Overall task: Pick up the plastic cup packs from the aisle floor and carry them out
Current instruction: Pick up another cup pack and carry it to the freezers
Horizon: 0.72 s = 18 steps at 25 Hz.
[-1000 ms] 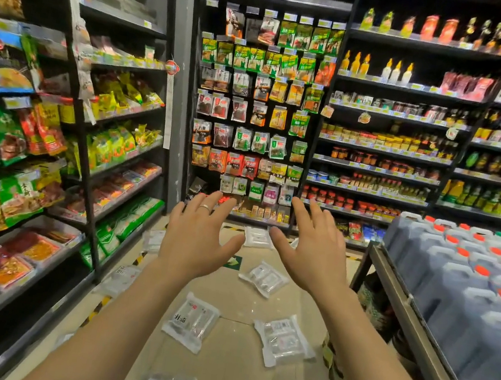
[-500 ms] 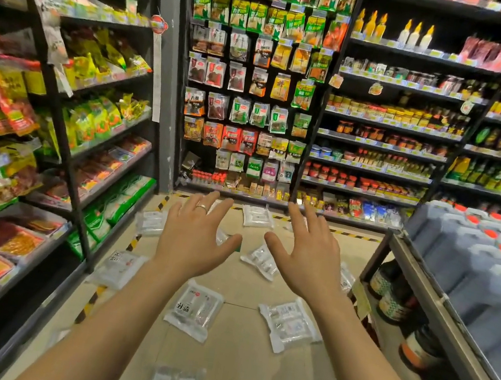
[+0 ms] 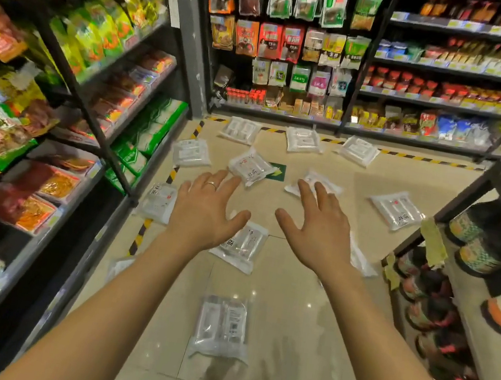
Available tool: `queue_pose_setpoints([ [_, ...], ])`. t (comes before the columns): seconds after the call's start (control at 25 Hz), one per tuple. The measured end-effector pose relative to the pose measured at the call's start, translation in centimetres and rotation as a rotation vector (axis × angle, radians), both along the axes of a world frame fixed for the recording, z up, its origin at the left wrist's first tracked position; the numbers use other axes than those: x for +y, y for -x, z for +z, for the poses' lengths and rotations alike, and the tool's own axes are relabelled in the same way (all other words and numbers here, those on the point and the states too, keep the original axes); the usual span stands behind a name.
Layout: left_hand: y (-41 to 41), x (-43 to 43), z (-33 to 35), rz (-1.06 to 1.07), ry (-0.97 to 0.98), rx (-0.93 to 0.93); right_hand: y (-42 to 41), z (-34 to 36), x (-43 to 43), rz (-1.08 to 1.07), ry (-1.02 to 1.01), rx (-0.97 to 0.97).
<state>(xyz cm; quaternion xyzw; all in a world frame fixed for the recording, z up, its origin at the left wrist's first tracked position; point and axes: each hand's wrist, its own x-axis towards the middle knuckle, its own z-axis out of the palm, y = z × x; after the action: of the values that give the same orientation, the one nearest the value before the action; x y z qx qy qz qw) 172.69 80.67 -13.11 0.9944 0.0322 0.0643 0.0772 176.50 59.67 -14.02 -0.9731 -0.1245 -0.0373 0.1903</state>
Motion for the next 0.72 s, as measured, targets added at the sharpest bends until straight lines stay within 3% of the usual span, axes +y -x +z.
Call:
queue_pose_setpoints([
  [0.16,-4.2,1.3,-6.0,0.007,0.046,0.093,-4.0,-6.2,1.9,-0.002,-0.015,0.083],
  [0.4,-7.6,4.8,-20.7,0.035,0.160,0.214,-7.1,-20.6,3.9,-0.026,0.023,0.310],
  [0.72,-6.5,11.1,-48.0,0.159,0.367,0.399,-5.0,-47.1,7.5,-0.121,0.057,0.511],
])
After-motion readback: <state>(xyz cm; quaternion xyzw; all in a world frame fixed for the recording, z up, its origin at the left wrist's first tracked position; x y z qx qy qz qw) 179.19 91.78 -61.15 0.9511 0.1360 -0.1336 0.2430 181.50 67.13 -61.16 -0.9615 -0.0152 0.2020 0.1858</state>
